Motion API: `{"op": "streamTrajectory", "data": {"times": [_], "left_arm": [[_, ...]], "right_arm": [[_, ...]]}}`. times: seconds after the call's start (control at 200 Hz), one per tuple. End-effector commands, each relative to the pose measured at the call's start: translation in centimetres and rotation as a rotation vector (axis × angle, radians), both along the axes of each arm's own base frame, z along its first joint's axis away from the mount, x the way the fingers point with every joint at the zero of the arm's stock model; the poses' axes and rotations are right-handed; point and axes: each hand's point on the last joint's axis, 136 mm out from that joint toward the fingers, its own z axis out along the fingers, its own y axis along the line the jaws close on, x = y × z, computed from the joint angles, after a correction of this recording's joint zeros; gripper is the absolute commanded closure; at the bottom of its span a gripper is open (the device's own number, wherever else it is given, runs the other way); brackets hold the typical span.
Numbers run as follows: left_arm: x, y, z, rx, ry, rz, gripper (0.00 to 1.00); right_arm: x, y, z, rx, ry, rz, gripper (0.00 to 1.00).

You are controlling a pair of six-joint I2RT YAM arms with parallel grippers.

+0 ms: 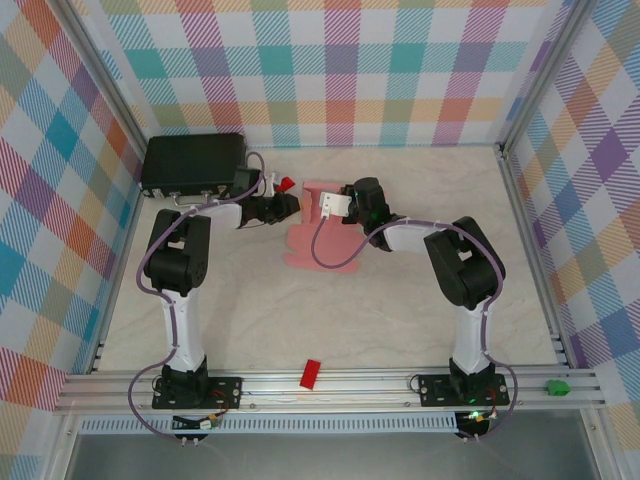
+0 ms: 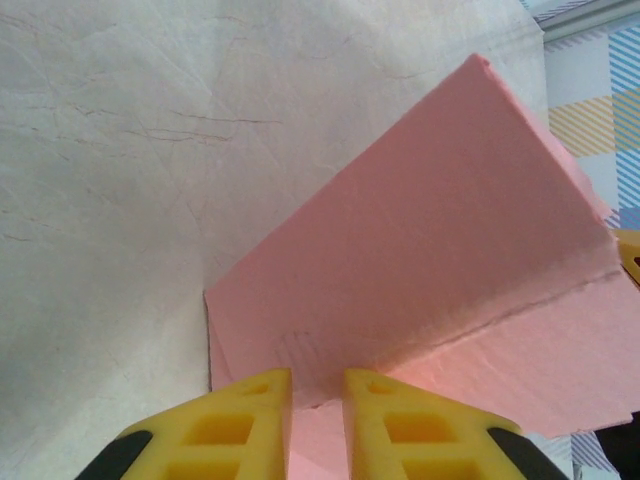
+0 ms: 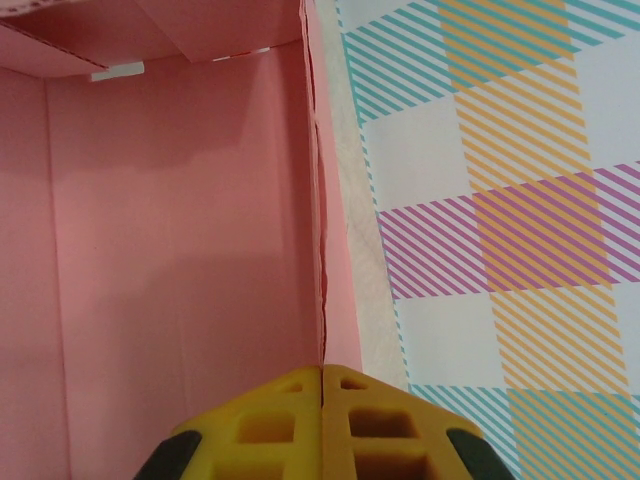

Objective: Fold the paper box

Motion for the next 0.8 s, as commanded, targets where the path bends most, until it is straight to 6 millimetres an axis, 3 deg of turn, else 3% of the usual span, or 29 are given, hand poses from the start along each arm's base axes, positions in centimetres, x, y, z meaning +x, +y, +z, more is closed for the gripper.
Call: {"op": "streamTrajectory", "data": {"times": [0.0, 0.52, 0.795], "left_arm": [[-0.5, -1.2, 2.9, -0.032, -0.091, -0.06, 0.78], [1.2, -1.6, 1.8, -0.01, -0.118, -0.063, 0.7], [0.8, -1.6, 0.1, 0.091, -0.162, -0.074, 0.7]], "right_arm": [[-0.5, 0.9, -1.4, -0.021, 0.04, 0.027, 0.96], [-0.8, 1.2, -1.3, -0.019, 0.041, 0.036, 0.96], [-1.1, 1.3, -1.0, -0.017, 0.034, 0.04, 0.96]]}}
